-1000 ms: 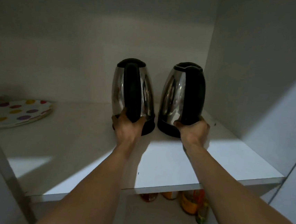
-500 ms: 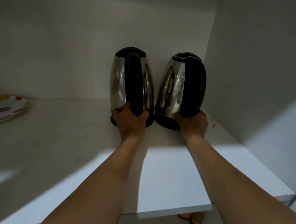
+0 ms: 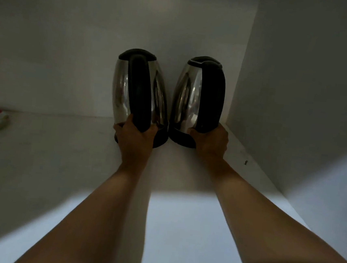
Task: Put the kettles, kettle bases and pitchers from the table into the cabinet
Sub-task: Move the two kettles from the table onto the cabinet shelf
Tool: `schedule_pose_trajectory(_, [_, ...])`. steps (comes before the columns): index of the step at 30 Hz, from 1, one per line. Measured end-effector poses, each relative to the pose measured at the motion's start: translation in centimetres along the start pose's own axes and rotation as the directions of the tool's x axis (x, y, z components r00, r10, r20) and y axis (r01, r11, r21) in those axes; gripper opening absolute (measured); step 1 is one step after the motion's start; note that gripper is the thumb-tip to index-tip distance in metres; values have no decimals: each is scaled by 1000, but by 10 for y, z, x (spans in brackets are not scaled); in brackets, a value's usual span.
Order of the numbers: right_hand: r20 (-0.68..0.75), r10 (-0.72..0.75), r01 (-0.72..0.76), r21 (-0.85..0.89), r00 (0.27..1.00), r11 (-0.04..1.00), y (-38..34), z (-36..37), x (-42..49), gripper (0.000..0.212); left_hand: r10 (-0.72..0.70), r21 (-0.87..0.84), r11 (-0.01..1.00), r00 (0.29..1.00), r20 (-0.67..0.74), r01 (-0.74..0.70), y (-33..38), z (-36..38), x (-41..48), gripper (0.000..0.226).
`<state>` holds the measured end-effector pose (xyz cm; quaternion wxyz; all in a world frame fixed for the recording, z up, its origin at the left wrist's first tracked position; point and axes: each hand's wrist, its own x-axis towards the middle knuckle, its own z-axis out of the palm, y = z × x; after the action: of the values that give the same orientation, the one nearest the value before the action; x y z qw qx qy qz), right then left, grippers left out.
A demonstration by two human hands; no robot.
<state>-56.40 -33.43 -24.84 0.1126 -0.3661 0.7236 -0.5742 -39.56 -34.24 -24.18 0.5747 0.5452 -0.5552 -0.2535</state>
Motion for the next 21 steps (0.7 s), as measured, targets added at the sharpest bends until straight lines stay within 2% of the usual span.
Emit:
schedule_pose_trajectory(2, [17, -9, 9, -1, 1000, 1000, 1, 0, 2, 61, -12, 12, 1000, 1000, -6, 12, 0, 1, 0, 73])
schedule_pose_trajectory(4, [28, -24, 24, -16, 999, 1000, 2, -1, 3, 63, -44, 33, 999, 999, 19, 43, 2, -3, -1, 70])
schedule_pose_trajectory(8, [87, 1, -1, -1, 996, 1000, -1, -5, 5, 70, -132, 135, 984, 982, 132, 114, 9, -17, -4, 36])
schedule_pose_trajectory(9, [121, 13, -13, 4, 993, 1000, -2, -7, 5, 74, -155, 162, 978, 975, 158, 130, 6, -20, -4, 37])
schedule_pose_trajectory(12, [229, 95, -103, 21, 969, 995, 4, -17, -2, 99, -226, 235, 956, 954, 199, 178, 2, -33, -11, 65])
schedule_pose_trajectory(13, [243, 110, -118, 19, 964, 993, 8, -22, -6, 100, -230, 258, 950, 954, 193, 177, 1, -37, -16, 64])
schedule_pose_trajectory(16, [234, 87, -88, -4, 968, 996, 14, -32, -23, 78, -224, 333, 931, 956, 190, 152, 4, -49, -35, 52])
schedule_pose_trajectory(18, [203, 56, -54, -13, 978, 998, 8, -37, -38, 72, -182, 381, 920, 961, 207, 93, 9, -57, -49, 49])
schedule_pose_trajectory(21, [184, -10, 26, -84, 983, 996, -6, -46, -70, 67, -34, 476, 876, 977, 211, -73, 17, -75, -70, 51])
